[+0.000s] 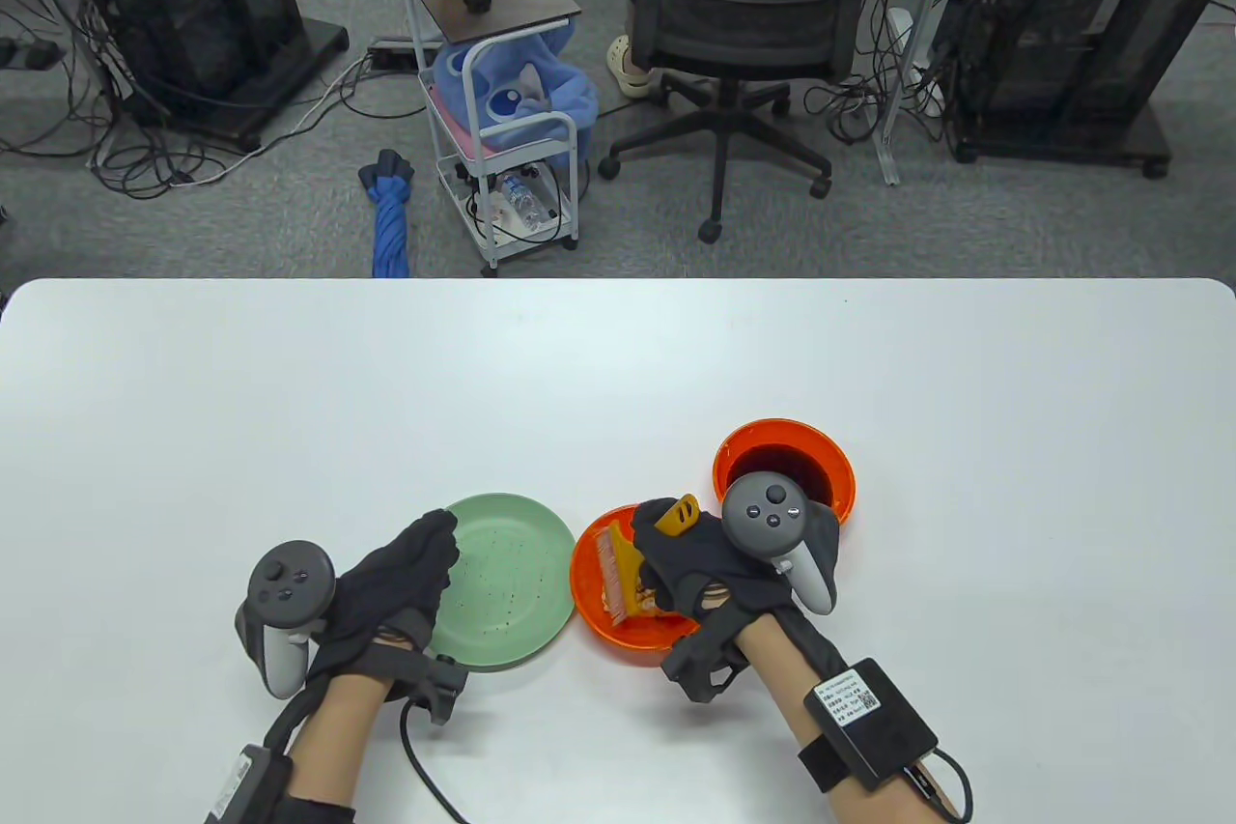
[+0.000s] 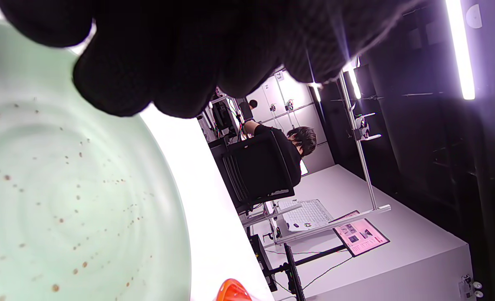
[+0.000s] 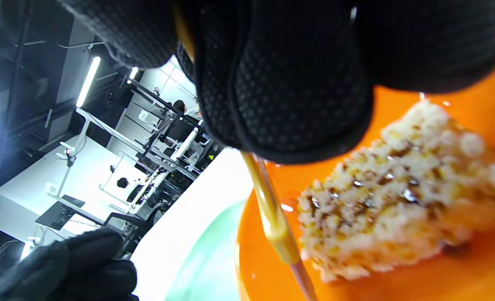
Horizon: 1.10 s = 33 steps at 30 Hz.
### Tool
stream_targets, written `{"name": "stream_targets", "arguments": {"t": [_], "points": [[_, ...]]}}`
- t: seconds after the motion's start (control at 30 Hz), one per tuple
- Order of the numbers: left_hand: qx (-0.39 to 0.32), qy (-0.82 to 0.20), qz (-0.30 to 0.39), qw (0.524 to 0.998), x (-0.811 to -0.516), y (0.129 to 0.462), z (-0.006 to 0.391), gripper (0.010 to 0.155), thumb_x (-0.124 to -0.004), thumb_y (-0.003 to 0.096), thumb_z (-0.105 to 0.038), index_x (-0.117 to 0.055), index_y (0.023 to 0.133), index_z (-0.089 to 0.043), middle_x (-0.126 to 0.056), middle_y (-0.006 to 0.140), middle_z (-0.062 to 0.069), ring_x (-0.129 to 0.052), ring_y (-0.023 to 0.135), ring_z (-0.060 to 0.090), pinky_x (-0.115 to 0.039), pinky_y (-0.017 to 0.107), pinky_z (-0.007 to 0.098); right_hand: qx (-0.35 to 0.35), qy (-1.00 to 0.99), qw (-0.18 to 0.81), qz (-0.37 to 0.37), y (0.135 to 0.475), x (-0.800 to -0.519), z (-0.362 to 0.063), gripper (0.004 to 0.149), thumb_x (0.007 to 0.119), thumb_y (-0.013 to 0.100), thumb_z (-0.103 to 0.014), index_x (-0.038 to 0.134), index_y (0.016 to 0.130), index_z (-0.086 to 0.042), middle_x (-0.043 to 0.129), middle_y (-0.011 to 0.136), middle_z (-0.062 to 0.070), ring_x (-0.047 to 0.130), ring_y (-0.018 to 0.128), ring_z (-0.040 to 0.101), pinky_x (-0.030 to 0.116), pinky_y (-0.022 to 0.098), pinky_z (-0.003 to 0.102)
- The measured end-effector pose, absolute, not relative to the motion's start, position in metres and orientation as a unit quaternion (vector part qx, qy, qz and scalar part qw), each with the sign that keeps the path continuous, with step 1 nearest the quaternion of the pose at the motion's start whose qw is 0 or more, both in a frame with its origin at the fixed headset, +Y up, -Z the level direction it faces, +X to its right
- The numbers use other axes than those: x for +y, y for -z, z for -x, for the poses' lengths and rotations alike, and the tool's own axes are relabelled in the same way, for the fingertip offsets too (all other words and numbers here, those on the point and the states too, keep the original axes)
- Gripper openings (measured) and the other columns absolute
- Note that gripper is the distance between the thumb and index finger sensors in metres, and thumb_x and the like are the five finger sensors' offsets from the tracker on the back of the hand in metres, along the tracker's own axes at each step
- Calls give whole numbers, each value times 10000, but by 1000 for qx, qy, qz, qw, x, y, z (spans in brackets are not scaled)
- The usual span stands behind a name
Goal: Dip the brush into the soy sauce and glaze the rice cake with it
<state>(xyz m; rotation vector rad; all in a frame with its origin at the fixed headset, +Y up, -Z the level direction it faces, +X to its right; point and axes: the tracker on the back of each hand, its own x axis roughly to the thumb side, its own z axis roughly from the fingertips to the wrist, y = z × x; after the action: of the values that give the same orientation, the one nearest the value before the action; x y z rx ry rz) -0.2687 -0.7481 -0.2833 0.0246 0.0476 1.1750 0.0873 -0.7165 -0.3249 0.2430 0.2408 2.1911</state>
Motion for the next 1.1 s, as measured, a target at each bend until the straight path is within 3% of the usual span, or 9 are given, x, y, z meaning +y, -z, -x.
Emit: {"name": "stream_targets", "arguments": {"t": [0.3, 0.67, 0.93, 1.1], "points": [[23, -556, -12, 831, -748, 284, 269, 555, -721, 500, -490, -748, 969, -195, -890, 834, 146, -946, 649, 399, -755, 488, 558, 100, -886, 448, -62, 326, -723, -109, 472, 709, 515, -356, 723, 858, -32, 1016, 563, 113, 1039, 260, 199, 890, 223, 422], [26, -557, -12, 830, -748, 284, 269, 554, -721, 499, -490, -749, 968, -196, -889, 834, 148, -944, 650, 400, -755, 489, 558, 79, -905, 416, -40, 324, -710, -141, 471, 712, 514, -350, 728, 853, -24, 1016, 553, 120, 1036, 254, 207, 885, 225, 435], [26, -556, -12, 831, -748, 283, 270, 556, -721, 500, -489, -748, 970, -194, -889, 834, 148, -945, 650, 400, -755, 488, 558, 57, -895, 436, -75, 321, -680, -119, 473, 694, 521, -351, 715, 864, -27, 1005, 561, 124, 1031, 263, 204, 885, 237, 431], [22, -560, -15, 828, -746, 283, 270, 555, -721, 499, -490, -749, 969, -195, -889, 835, 146, -946, 649, 399, -755, 488, 559, 69, -867, 486, -86, 320, -693, -100, 475, 683, 525, -360, 708, 869, -34, 1001, 566, 120, 1029, 266, 193, 887, 237, 418]]}}
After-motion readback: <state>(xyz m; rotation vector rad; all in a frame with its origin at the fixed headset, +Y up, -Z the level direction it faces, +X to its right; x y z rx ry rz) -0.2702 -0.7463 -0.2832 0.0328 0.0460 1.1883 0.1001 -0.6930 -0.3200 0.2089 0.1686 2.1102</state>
